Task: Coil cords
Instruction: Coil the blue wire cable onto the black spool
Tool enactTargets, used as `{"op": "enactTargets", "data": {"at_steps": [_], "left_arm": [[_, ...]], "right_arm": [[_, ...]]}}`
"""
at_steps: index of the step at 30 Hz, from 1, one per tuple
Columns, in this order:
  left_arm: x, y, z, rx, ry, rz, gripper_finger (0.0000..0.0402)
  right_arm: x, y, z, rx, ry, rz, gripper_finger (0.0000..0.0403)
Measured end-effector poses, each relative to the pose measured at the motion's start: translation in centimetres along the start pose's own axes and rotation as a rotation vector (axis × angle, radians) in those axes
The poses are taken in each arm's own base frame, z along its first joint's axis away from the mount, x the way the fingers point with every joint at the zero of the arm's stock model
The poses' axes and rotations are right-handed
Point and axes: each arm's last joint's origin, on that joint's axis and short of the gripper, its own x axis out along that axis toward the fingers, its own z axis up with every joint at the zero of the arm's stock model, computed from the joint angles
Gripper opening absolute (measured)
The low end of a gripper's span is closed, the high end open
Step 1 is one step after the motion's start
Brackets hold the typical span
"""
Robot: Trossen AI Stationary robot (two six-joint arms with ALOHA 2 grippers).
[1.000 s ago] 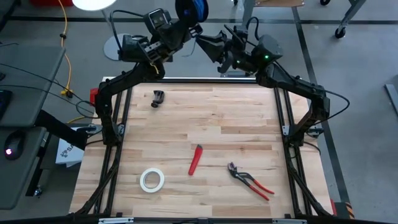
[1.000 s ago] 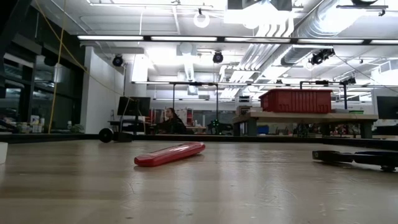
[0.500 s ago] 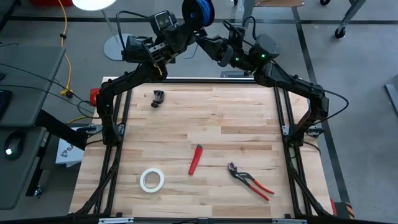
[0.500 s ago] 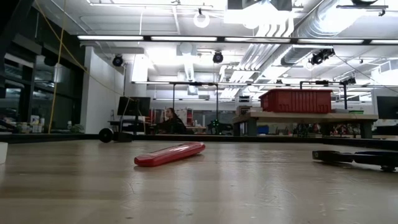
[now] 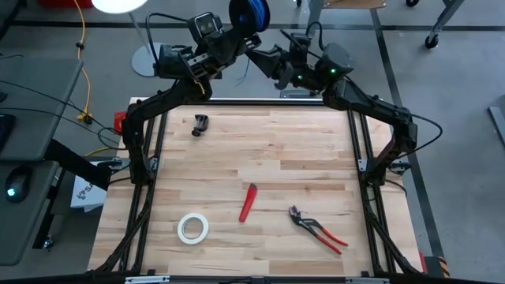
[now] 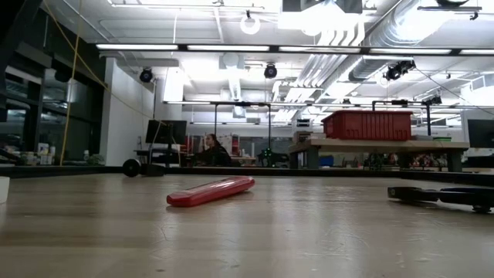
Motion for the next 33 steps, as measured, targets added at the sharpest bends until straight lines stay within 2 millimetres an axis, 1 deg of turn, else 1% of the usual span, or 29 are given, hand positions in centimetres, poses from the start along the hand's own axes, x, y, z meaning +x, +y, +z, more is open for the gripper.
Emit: {"op": "enactTargets", "data": {"at_steps": [1,3,8,13,16,18,22,25,30,33], "left_arm": [[-0.1,0.1,0.2,0.0,0.0,0.001,0.0],[-0.2,0.3,0.6,-0.006,-0.004,0.005,0.0],[-0.6,0.8,1.4,-0.019,0.005,0.014,0.0],[-1.0,1.1,2.0,-0.019,0.037,0.008,0.0],[-1.2,1.3,2.4,-0.011,0.036,0.014,0.0],[-1.3,1.4,2.6,-0.001,0.033,0.018,0.0],[-1.3,1.5,2.7,0.006,0.028,0.03,0.0],[-1.4,1.7,2.8,0.042,0.033,0.045,0.0],[-1.5,2.4,2.8,0.057,0.025,0.126,0.0],[-1.6,2.8,2.5,0.045,0.078,0.156,0.0]], "right_arm": [[0.0,0.1,-0.1,-0.019,0.01,-0.01,0.0012],[-0.3,0.2,0.0,-0.03,0.021,-0.043,0.0007],[-1.0,0.6,0.5,-0.109,0.044,-0.096,0.0002],[-1.9,1.1,1.9,-0.182,0.013,-0.119,0.0001],[-2.5,1.4,3.0,-0.193,-0.018,-0.119,0.0001],[-2.7,1.4,3.3,-0.2,-0.024,-0.122,0.0001],[-2.9,1.7,3.5,-0.2,-0.024,-0.115,0.0001],[-2.9,1.7,3.4,-0.18,-0.006,-0.083,0.0],[-2.6,1.5,2.9,-0.145,0.03,-0.054,0.0],[-2.6,1.5,2.9,-0.128,0.042,-0.034,0.0]]}}
